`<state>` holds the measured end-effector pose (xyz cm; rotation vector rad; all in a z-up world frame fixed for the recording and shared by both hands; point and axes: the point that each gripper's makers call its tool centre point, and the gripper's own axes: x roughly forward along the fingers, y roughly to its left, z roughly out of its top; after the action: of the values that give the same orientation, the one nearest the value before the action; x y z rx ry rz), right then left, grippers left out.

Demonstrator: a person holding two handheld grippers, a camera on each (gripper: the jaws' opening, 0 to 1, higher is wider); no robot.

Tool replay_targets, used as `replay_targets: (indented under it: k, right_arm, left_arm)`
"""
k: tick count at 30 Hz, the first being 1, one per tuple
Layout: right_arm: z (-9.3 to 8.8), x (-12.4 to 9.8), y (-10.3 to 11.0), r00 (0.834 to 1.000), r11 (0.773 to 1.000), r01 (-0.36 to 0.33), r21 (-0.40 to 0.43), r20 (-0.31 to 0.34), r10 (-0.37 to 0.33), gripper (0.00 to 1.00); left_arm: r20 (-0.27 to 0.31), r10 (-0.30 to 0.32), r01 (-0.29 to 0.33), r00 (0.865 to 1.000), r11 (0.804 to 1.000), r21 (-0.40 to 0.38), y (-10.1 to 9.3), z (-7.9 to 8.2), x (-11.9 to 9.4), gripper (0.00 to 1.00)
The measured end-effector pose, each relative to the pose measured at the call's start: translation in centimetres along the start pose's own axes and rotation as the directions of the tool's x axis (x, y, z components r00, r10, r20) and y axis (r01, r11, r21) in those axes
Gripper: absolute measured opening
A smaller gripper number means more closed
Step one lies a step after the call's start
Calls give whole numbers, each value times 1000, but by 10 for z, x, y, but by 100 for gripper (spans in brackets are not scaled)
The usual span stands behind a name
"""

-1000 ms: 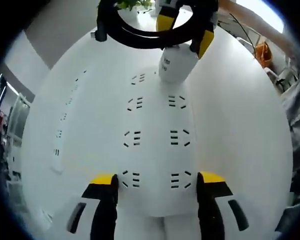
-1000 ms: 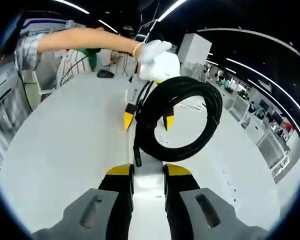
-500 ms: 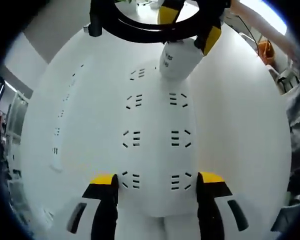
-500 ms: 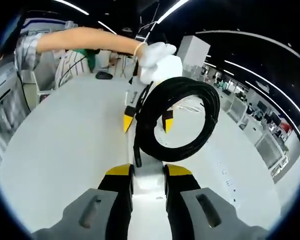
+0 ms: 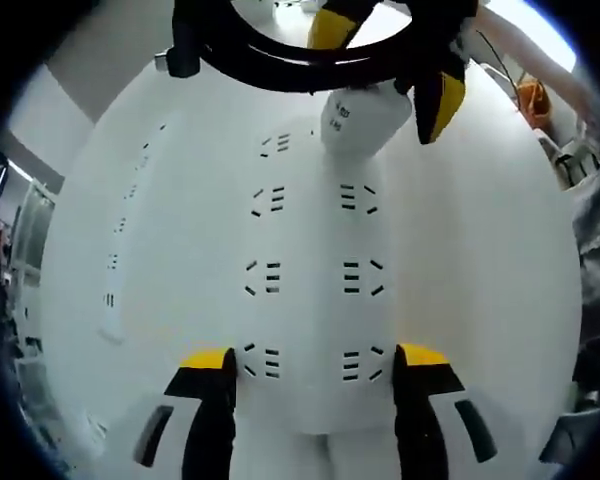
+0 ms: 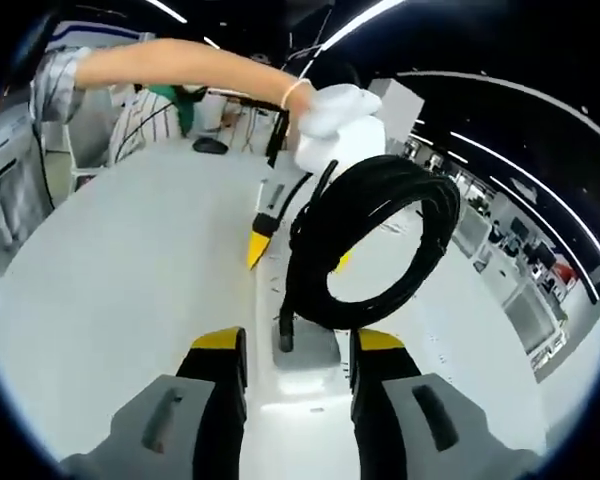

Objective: Straighten the power strip on the desk, plug the charger into it

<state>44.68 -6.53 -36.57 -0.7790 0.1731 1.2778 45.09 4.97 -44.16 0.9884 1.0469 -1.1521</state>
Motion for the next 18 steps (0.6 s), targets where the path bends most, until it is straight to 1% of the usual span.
replay_targets:
  k: [1,3,5,7,9,11,13,17,18]
  right_arm:
    - [1,-1,-2,1000,1000,4,2,-12,-4,25]
    - [1,0,-1,999,1000,-12,8,-34,12,24]
    - [-2,1,2,995,999,-31,-7,-91,31,24]
    - [-2,2,2,990,999,-46,-28,-131,42,24]
    - [-1,3,3,988,998,-56,-42,-148,49,24]
    - [-1,1,5,985,994,-63,-93,-168,46,24]
    - [-1,-1,6,982,990,-58,-126,-186,34,24]
    - [3,-7,4,979,987,-41,-158,-204,8,26]
    - [2,-9,4,974,987,-41,-152,-227,6,26]
  left_arm:
    - [1,0,0,1000,1000,0,0,0,0,63]
    - [2,-1,1,1000,1000,0,0,0,0,63]
    - [-1,-2,2,1000,1000,1,1,0,0,63]
    - [-7,-3,3,1000,1000,1,1,0,1,63]
    - [-11,-4,4,1000,1000,2,1,0,1,63]
    - [-13,-4,4,1000,1000,2,0,1,1,63]
    - [-12,-4,4,1000,1000,2,1,1,1,63]
    - [-16,-7,7,1000,1000,2,1,1,1,63]
    - [-18,-8,8,1000,1000,2,1,1,1,63]
